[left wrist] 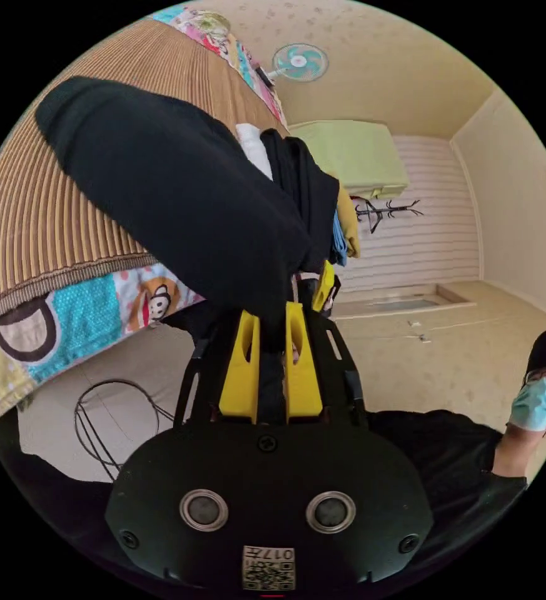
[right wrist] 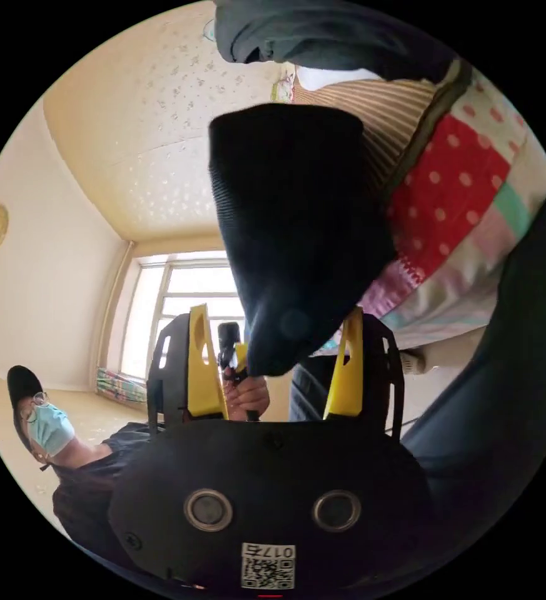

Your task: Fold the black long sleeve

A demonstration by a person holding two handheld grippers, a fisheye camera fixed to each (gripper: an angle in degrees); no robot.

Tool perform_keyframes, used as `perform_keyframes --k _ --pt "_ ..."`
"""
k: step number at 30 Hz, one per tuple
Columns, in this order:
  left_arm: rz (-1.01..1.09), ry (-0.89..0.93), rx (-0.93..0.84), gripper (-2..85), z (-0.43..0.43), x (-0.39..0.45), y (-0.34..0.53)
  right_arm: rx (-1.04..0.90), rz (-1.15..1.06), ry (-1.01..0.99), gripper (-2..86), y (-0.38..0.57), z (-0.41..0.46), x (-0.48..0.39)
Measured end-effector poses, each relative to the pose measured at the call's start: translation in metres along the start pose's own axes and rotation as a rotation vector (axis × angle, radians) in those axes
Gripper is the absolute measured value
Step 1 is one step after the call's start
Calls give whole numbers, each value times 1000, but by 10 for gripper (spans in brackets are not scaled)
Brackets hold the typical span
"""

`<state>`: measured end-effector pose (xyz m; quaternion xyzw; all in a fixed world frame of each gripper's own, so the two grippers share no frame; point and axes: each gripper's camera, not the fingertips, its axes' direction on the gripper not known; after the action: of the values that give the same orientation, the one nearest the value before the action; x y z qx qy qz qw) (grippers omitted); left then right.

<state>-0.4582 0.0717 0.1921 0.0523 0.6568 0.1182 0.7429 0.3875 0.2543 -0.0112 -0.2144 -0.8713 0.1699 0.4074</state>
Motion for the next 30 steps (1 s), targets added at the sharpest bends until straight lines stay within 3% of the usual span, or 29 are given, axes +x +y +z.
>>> perform_keyframes --k 3,5,10,13,17,20,23,26,30 --pt "177 -65 -16 71 -2 69 36 -29 -104 -167 195 -3 9 -14" --pt "247 -90 51 81 -25 99 49 -45 -273 -155 187 -7 14 -53" --pt "356 71 113 137 -98 136 52 -69 -779 -134 160 -52 -4 -218" --pt "366 32 172 135 -129 135 56 38 -872 -8 144 -73 -36 -283" --pt "293 -3 200 136 -146 106 59 300 -792 228 123 -82 -88 -293" --pt "141 90 220 139 -162 51 69 515 -532 257 111 -73 -163 -233" --pt "21 140 309 137 -203 -2 97 708 -203 478 99 -11 -227 -162" --pt "-68 -29 436 130 -279 -37 131 748 -173 673 69 71 -244 -138" --pt "-228 -477 717 96 -423 -59 185 816 -205 857 22 134 -236 -162"
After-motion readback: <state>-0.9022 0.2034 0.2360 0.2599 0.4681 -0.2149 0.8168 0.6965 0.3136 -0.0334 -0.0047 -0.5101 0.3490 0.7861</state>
